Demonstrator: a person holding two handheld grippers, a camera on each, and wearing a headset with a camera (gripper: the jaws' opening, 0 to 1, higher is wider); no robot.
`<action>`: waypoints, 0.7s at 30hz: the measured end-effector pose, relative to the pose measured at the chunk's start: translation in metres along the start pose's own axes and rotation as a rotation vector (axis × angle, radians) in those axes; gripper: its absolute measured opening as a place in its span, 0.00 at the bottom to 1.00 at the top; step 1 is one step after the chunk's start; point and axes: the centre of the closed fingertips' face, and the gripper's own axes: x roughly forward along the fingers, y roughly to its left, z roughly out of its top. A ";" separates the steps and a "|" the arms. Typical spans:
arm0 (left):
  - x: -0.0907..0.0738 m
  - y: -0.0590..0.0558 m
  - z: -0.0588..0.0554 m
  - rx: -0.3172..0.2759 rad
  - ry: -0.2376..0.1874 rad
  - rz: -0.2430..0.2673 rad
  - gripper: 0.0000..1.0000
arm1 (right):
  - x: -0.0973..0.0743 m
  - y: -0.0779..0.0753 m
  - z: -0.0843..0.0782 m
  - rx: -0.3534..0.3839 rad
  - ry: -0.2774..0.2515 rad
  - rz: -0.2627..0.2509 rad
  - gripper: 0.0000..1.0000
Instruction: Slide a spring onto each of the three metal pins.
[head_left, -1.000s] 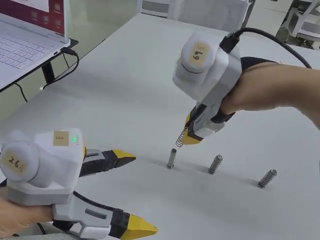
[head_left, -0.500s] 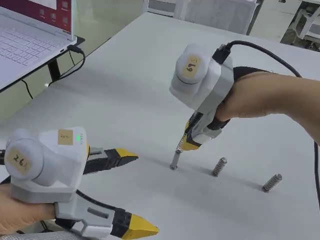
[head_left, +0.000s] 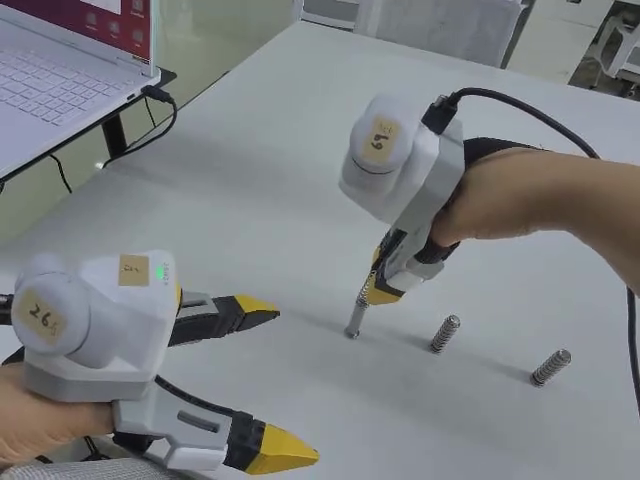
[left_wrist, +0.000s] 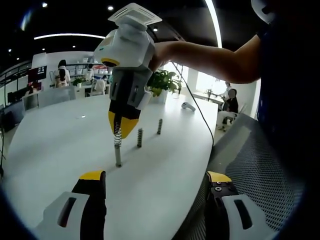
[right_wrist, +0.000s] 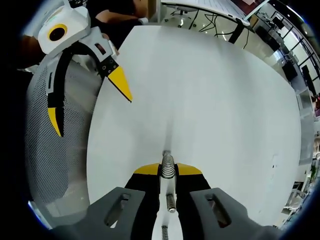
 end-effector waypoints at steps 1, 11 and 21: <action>0.000 0.000 0.000 0.000 0.000 0.000 0.77 | 0.001 0.000 0.000 -0.001 0.000 0.000 0.08; -0.002 0.001 -0.002 -0.003 0.002 0.004 0.76 | 0.014 -0.003 -0.002 -0.002 0.027 0.011 0.08; -0.002 0.003 -0.002 -0.004 0.002 0.006 0.76 | 0.034 -0.005 -0.008 0.000 0.064 0.005 0.08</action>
